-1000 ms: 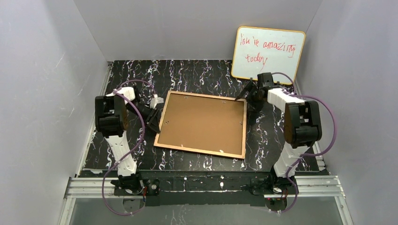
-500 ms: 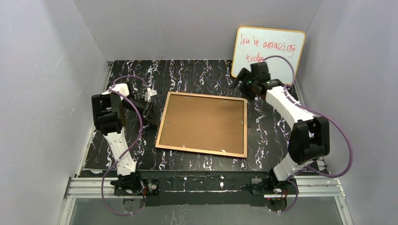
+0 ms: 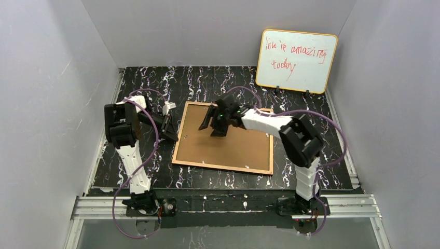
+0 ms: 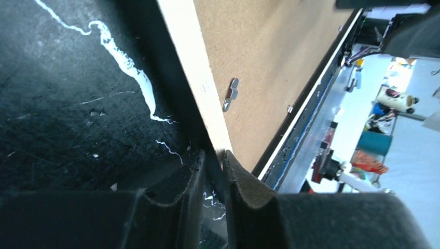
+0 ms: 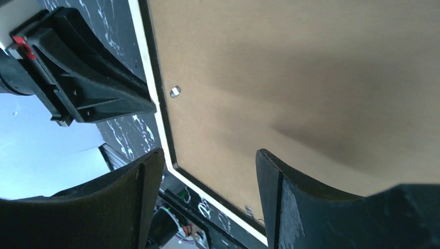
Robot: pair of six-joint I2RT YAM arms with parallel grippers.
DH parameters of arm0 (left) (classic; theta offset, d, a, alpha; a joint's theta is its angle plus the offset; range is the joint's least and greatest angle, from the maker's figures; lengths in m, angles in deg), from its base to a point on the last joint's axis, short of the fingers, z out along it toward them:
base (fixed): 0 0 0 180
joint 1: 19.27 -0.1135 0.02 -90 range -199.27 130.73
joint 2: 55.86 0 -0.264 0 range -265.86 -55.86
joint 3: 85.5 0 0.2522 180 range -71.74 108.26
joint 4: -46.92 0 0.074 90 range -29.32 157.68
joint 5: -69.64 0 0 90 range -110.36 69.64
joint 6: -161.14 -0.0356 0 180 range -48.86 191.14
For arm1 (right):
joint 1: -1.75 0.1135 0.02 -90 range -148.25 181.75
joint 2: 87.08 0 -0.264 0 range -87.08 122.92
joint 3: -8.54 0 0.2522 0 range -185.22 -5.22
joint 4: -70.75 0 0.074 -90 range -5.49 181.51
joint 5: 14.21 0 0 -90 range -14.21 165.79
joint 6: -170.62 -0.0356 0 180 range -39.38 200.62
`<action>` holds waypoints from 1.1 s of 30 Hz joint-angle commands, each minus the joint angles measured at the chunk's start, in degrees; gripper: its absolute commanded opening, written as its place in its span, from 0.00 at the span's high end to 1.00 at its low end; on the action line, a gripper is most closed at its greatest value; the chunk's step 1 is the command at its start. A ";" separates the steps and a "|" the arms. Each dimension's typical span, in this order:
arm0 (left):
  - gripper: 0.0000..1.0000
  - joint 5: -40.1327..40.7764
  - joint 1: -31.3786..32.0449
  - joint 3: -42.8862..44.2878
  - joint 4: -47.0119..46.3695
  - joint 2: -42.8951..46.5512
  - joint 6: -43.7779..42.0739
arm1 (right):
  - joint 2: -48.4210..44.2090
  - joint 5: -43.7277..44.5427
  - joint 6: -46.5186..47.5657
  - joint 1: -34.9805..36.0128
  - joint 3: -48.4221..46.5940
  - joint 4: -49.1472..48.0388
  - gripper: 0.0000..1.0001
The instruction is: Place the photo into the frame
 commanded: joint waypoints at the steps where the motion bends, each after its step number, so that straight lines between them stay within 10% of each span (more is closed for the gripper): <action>1: 0.84 1.71 0.26 -1.80 -4.40 0.88 3.67 | 6.04 -2.29 -3.25 3.75 -8.08 -3.98 0.27; 33: 0.90 2.87 0.53 -4.95 -9.86 2.32 7.47 | 21.83 -5.33 -11.02 6.65 -19.37 -10.55 0.33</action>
